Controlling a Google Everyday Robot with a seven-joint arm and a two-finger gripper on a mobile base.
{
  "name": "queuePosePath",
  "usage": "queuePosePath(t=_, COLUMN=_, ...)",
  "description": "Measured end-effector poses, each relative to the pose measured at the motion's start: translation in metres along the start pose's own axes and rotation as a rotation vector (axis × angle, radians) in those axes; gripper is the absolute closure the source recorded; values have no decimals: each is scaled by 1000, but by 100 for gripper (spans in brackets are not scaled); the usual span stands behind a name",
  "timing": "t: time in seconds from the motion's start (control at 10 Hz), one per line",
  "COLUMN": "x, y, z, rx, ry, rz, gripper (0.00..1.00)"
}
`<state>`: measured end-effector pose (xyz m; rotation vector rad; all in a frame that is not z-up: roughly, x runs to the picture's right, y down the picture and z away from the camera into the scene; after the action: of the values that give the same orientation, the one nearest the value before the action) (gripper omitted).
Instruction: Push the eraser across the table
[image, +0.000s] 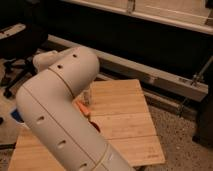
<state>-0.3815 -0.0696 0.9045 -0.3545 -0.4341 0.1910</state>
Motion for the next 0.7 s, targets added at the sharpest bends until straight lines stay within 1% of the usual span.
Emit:
queuePosePath(t=0.1, x=5, y=-13, z=0, rx=10, ry=-15, rz=7, gripper=100)
queuePosePath(t=0.2, x=9, y=-22, z=4, rx=10, ry=-30, rz=11, gripper=100)
queuePosePath(t=0.4, x=16, y=-26, z=24, rx=-18, ry=-44, rz=8, gripper=100)
queuePosePath(t=0.7, x=20, y=-21, z=53, rx=-60, ry=-45, rz=-7, gripper=100)
